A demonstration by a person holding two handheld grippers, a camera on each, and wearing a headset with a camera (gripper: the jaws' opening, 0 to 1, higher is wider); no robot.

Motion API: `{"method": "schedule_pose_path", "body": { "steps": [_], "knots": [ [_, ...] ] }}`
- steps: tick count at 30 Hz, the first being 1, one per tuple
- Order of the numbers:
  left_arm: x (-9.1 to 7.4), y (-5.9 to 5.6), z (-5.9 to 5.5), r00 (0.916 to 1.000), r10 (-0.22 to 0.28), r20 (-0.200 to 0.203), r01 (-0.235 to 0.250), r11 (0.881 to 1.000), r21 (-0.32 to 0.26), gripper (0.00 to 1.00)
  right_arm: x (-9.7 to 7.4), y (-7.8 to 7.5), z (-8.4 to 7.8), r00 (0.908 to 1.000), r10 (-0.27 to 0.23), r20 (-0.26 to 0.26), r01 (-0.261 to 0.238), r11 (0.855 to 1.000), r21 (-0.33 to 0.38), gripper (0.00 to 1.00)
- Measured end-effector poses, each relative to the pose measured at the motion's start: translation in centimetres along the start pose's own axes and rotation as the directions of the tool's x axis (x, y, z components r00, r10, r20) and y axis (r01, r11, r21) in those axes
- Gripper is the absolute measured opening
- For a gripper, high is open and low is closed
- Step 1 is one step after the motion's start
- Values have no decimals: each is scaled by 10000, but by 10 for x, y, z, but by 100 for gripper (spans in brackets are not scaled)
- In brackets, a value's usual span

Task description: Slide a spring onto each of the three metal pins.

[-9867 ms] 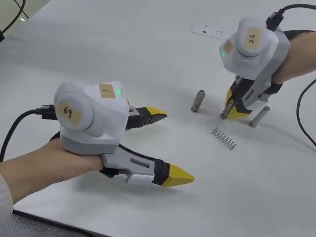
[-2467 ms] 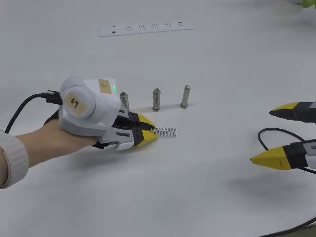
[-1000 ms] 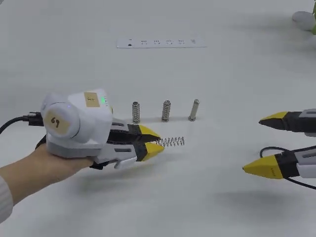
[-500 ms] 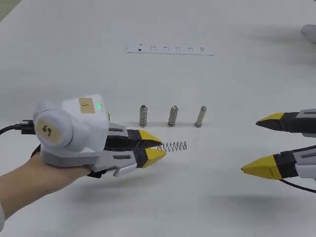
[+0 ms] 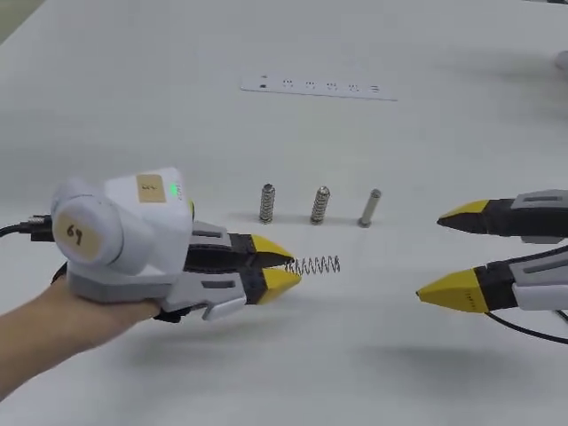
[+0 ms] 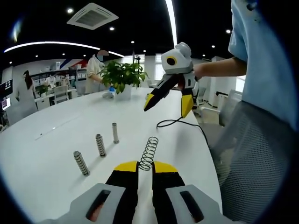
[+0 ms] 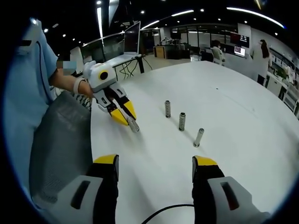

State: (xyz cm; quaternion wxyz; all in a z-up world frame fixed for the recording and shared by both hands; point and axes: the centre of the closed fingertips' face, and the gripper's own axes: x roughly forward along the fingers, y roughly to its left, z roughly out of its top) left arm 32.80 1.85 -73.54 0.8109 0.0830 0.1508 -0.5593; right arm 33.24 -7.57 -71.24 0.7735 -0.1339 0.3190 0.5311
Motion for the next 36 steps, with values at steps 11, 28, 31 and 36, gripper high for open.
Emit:
{"method": "schedule_pose_path", "body": {
  "steps": [11,28,31,36],
  "knots": [
    [1,-6,5,9996,53,278,-48,9998,-190,2,21,21,14,9965,836,93,-833,9962,-248,54],
    [4,-11,9,9988,-7,494,22,9995,-301,2,42,37,18,9847,1744,46,-1744,9846,92,25],
    [3,-10,9,9988,-29,495,43,9996,-285,2,45,38,19,9826,1856,26,-1857,9826,81,24],
    [2,-10,8,9988,-49,497,64,9995,-301,2,49,40,21,9792,2030,38,-2030,9790,178,21]
  ]
}}
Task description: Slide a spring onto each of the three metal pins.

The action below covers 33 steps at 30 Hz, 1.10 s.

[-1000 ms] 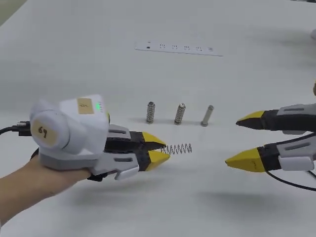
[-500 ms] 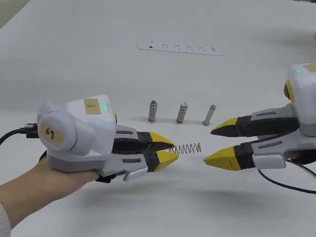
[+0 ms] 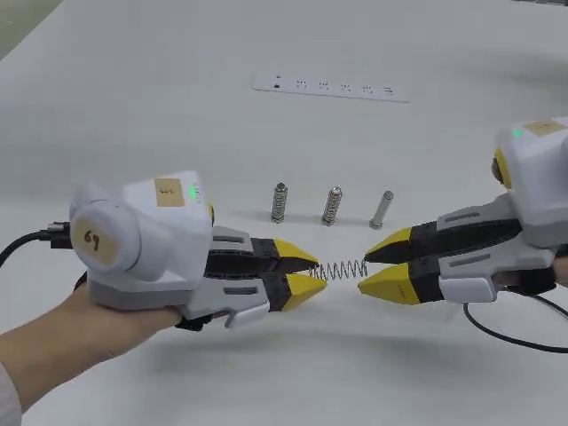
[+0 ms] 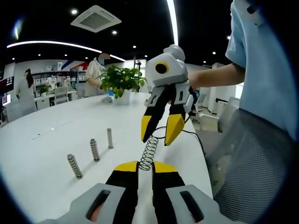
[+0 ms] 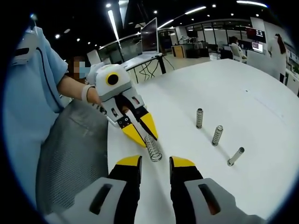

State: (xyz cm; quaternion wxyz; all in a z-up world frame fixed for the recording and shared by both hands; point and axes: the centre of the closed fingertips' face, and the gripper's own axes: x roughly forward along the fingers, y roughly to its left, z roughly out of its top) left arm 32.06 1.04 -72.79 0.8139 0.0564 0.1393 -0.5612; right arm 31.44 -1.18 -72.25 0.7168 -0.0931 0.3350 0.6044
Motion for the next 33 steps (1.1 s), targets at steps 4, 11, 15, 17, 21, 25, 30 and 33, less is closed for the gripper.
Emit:
{"method": "schedule_pose_path", "body": {
  "steps": [4,11,15,17,21,25,30,33],
  "knots": [
    [-1,0,0,10000,-11,6,11,10000,-1,2,2,2,0,9999,96,-33,-96,10000,-13,17],
    [0,-2,0,10000,-74,3,74,10000,-12,2,3,3,1,9999,163,-12,-163,9999,-28,14],
    [0,-2,0,10000,-88,1,88,10000,-26,2,3,5,1,9998,203,-41,-203,9998,-57,12],
    [0,-2,0,10000,-99,-5,99,9999,-28,2,3,5,1,9998,198,-52,-198,9998,-81,11],
    [0,-3,0,9999,-133,-5,133,9999,-38,2,3,6,1,9998,171,-46,-172,9998,-140,9],
    [1,-4,0,9999,-168,2,168,9998,-56,2,4,6,0,9997,168,-149,-171,9997,-175,9],
    [2,-6,-2,9996,-257,-66,257,9997,-38,3,4,8,-2,9988,216,-429,-228,9994,-279,8],
    [2,-6,-3,9996,-250,-103,250,9997,4,3,5,9,-1,9978,147,-640,-180,9985,-510,7]
  ]
}}
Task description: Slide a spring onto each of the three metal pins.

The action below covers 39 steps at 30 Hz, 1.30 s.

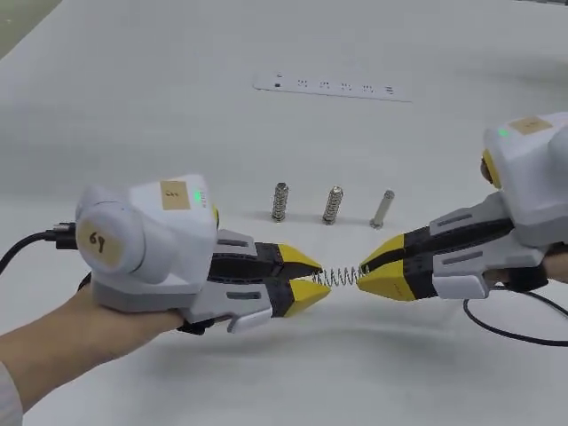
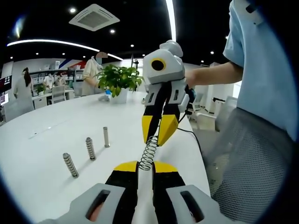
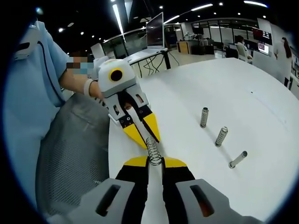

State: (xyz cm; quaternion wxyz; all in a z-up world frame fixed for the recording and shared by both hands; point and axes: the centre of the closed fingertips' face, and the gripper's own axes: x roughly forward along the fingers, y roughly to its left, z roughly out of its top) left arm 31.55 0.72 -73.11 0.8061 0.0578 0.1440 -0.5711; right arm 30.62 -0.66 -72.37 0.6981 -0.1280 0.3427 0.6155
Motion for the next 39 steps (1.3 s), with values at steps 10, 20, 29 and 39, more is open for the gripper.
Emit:
{"method": "schedule_pose_path", "body": {
  "steps": [10,20,29,39],
  "knots": [
    [3,-1,-4,9999,-37,-143,40,9998,187,4,1,-1,-1,9960,40,-895,-82,9989,-461,7],
    [5,-3,-7,9994,-140,-316,154,9989,441,7,3,-2,-2,9760,28,-2178,-417,9838,-1745,7],
    [7,-6,-13,9978,-303,-590,341,9974,633,6,6,-3,-1,9396,-160,-3419,-985,9440,-3150,7],
    [10,-6,-15,9957,-389,-836,450,9963,726,6,6,-6,2,9090,-362,-4153,-1450,9066,-3963,7]
  ]
}}
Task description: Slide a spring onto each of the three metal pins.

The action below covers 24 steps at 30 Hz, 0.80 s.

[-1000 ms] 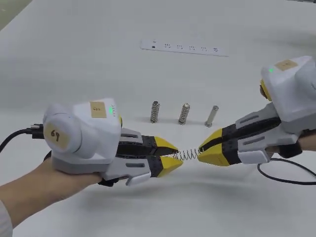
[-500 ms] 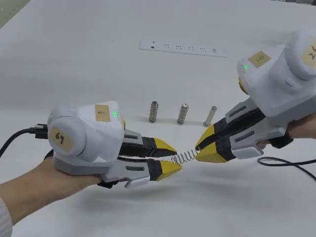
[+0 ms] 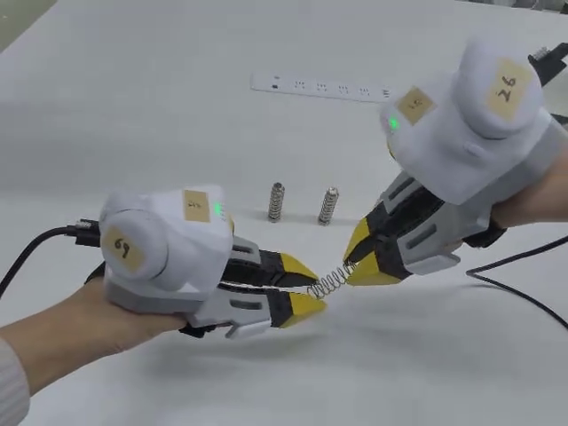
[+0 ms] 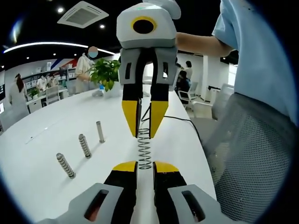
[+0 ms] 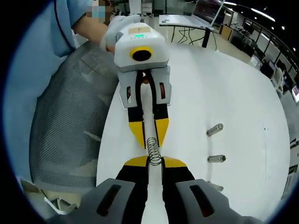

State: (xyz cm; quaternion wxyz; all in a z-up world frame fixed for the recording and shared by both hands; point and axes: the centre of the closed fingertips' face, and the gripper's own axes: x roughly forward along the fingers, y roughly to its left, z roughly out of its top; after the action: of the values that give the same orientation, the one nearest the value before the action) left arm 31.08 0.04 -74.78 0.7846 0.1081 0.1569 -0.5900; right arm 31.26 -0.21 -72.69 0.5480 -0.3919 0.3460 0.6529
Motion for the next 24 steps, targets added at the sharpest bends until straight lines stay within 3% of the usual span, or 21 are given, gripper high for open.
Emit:
{"method": "schedule_pose_path", "body": {
  "steps": [5,8,11,16,24],
  "knots": [
    [1,0,-1,9999,-70,-118,70,10000,-6,5,2,2,1,9988,220,-429,-241,9985,-489,7],
    [2,0,-1,9998,-112,-167,111,9999,-9,4,3,1,-1,9971,161,-748,-217,9970,-748,7],
    [3,0,-2,9996,-143,-224,143,9999,-42,4,3,1,2,9969,222,-749,-281,9965,-793,7],
    [4,0,-2,9994,-205,-288,203,9998,-70,4,6,1,-2,9912,152,-1318,-333,9902,-1359,7],
    [4,-2,-4,9990,-286,-341,280,9994,-178,3,6,3,2,9914,286,-1274,-464,9893,-1383,7]
  ]
}}
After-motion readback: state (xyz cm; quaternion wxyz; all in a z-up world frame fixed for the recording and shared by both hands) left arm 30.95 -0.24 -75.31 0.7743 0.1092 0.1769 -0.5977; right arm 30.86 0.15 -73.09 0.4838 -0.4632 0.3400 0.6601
